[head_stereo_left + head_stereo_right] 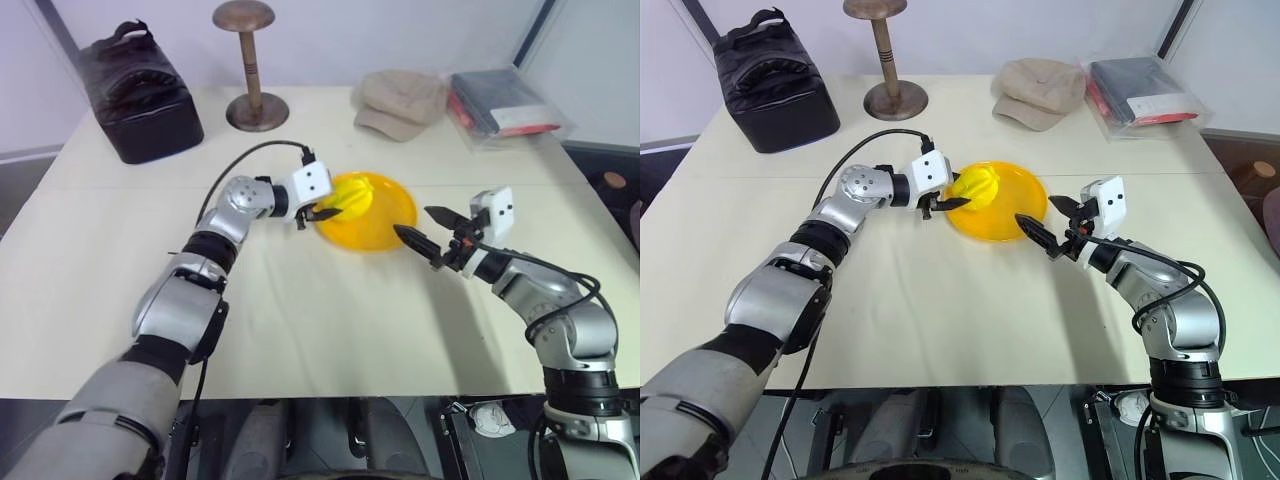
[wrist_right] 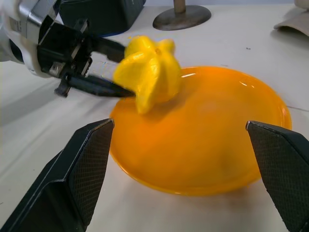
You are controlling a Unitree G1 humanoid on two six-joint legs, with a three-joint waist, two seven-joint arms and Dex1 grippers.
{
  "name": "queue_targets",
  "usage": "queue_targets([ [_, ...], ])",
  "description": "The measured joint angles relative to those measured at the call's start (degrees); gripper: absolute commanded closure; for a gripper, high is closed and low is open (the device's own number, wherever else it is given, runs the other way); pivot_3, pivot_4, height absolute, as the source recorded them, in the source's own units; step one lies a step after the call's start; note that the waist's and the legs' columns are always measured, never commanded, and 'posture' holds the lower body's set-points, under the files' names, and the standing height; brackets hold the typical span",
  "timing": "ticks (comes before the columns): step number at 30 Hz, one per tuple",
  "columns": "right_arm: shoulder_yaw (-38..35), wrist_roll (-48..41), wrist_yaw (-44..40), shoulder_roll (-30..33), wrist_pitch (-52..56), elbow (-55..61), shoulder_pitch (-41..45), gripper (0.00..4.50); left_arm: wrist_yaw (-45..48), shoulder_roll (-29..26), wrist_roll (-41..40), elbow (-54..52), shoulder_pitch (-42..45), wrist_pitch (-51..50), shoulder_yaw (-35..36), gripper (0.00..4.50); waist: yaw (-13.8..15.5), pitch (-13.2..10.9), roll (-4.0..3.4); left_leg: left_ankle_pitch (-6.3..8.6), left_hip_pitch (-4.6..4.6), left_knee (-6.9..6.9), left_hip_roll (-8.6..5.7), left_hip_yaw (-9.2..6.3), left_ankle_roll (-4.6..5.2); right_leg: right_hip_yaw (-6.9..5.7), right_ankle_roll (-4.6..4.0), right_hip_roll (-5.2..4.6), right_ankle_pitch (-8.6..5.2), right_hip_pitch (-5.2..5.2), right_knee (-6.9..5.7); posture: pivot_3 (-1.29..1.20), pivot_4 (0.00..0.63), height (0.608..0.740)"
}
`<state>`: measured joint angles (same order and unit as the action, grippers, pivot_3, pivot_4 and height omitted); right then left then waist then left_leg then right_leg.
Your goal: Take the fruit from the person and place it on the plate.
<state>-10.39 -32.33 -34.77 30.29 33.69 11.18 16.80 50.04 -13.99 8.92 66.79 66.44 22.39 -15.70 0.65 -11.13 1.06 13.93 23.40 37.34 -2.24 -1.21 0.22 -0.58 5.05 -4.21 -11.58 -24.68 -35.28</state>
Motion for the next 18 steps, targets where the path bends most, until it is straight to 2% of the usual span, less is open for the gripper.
queue_targets([
  [1, -0.1, 0.0, 0.2, 0.0, 0.0, 0.0, 0.0, 0.00, -0.4, 0.1, 0.7, 0.6, 0.1, 0.6, -0.3, 0.40, 0.0, 0.0, 0.00, 0.00, 0.00, 0.00, 0.00, 0.00, 0.00, 0.00, 0.00, 0.00, 0.00, 0.00, 0.00, 0.00, 0.150, 0.740],
  [2, -0.3, 0.0, 0.4, -0.1, -0.2, 0.0, 0.0, 0.00, -0.7, 0.3, 1.2, 1.2, 0.2, 1.0, -0.4, 0.04, 0.0, 0.0, 0.00, 0.00, 0.00, 0.00, 0.00, 0.00, 0.00, 0.00, 0.00, 0.00, 0.00, 0.00, 0.00, 0.00, 0.150, 0.740],
  [6, -0.3, 0.0, 0.7, -0.1, -0.3, 0.1, -0.4, 0.00, -3.1, 0.6, 1.8, 2.2, 0.3, 2.8, 0.0, 0.04, 0.0, 0.0, 0.00, 0.00, 0.00, 0.01, 0.00, -0.01, 0.01, 0.00, 0.00, 0.00, 0.00, 0.00, 0.00, 0.00, 0.150, 0.740],
  [9, -0.3, 0.0, 0.8, -0.1, -0.3, 0.1, -0.4, 0.00, -3.6, 0.5, 0.5, 2.2, 1.2, 3.1, 3.0, 0.04, 0.0, 0.0, 0.01, 0.01, 0.00, 0.02, 0.00, -0.01, 0.01, 0.00, 0.01, 0.00, 0.01, 0.00, 0.00, 0.00, 0.150, 0.740],
  [14, -0.4, -0.1, 0.9, -0.1, -0.4, 0.0, -0.4, 0.00, -5.0, -2.4, -8.3, 0.5, 1.8, 0.1, 13.5, 0.04, -0.4, 0.0, 0.01, 0.01, -0.01, 0.01, 0.04, -0.02, 0.01, 0.00, 0.01, 0.04, 0.01, -0.02, -0.03, 0.00, 0.150, 0.740],
  [18, -1.8, -0.6, 0.5, 0.2, -0.4, -0.4, 0.7, 0.00, -1.6, -7.1, -15.7, -11.0, -4.0, -6.6, 19.9, 0.04, -0.9, 0.0, -0.01, 0.01, -0.04, 0.00, 0.04, 0.00, 0.01, 0.04, 0.01, 0.02, 0.01, -0.01, -0.09, 0.00, 0.150, 0.740],
])
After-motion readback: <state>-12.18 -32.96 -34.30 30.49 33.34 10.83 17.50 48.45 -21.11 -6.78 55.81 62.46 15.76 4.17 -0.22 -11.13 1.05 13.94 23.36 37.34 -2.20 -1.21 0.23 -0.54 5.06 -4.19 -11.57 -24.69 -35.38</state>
